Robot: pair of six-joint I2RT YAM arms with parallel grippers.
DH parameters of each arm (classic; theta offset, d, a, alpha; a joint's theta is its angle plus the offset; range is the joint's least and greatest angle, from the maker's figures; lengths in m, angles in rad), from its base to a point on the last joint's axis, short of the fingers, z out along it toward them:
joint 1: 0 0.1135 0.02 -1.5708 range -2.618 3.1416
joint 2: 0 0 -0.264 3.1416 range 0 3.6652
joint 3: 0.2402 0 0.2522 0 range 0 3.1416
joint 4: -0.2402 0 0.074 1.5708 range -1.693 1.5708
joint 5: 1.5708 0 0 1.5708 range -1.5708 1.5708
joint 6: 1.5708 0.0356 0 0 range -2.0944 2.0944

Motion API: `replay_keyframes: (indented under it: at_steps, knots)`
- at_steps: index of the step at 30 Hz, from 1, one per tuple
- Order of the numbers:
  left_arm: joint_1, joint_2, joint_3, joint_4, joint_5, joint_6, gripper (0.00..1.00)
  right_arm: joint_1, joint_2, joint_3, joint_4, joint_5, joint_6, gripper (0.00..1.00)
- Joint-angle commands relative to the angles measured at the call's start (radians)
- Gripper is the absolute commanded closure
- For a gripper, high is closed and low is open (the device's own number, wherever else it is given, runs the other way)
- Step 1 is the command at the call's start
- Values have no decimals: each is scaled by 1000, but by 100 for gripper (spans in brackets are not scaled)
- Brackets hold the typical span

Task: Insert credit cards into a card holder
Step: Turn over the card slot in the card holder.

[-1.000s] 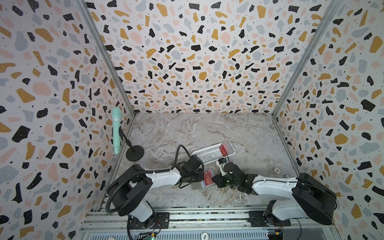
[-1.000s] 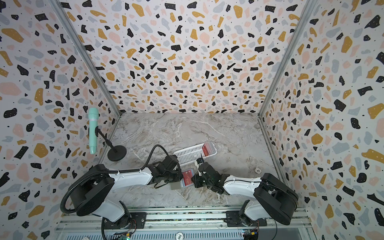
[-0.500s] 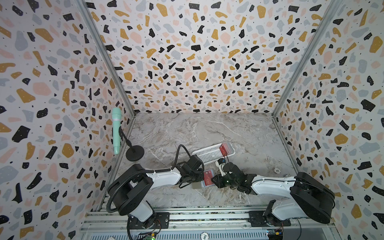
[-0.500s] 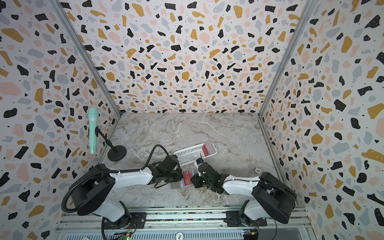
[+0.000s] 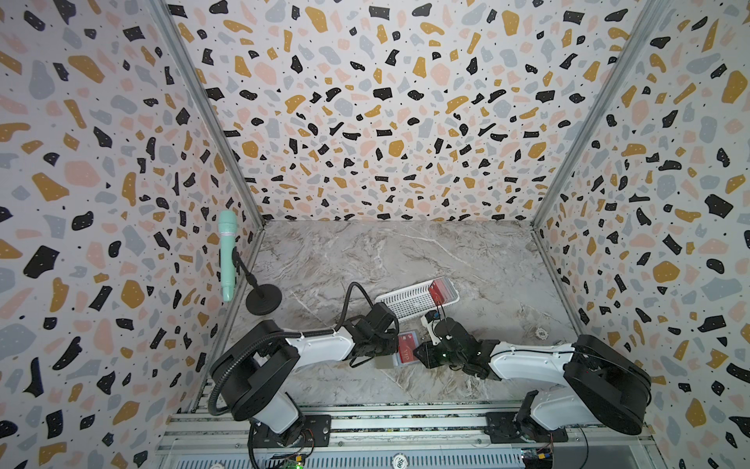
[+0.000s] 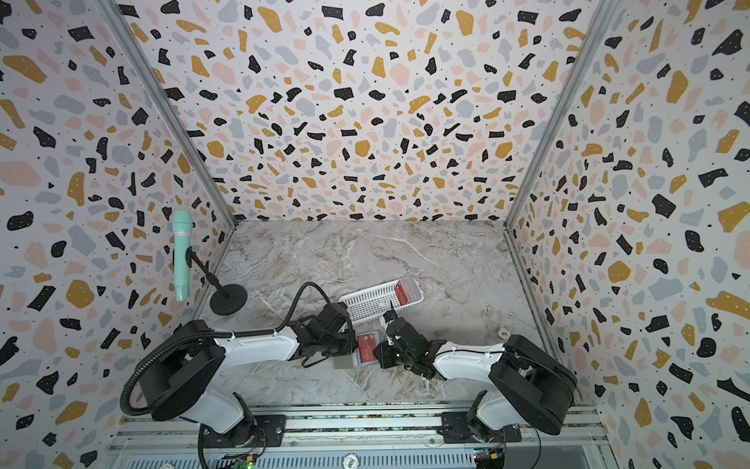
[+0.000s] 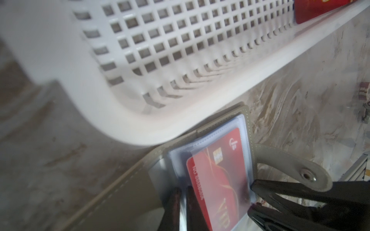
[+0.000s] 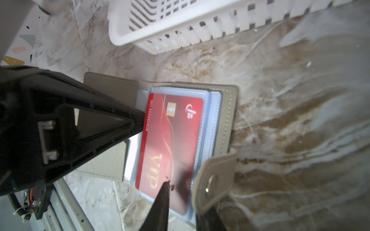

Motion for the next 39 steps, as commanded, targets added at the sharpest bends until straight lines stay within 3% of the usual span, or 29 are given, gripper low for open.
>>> replay_keyframes:
  at_steps: [1,16,39]
  knots:
    - [-6,-26,13,-54,-19,6,85,-1,4,21,-10,6,-4,75]
    - [-8,-1,0,-2,25,-2,81,0,-2,12,3,1,1,75]
    - [-8,12,-17,11,25,-5,85,1,-33,0,73,-54,-13,78]
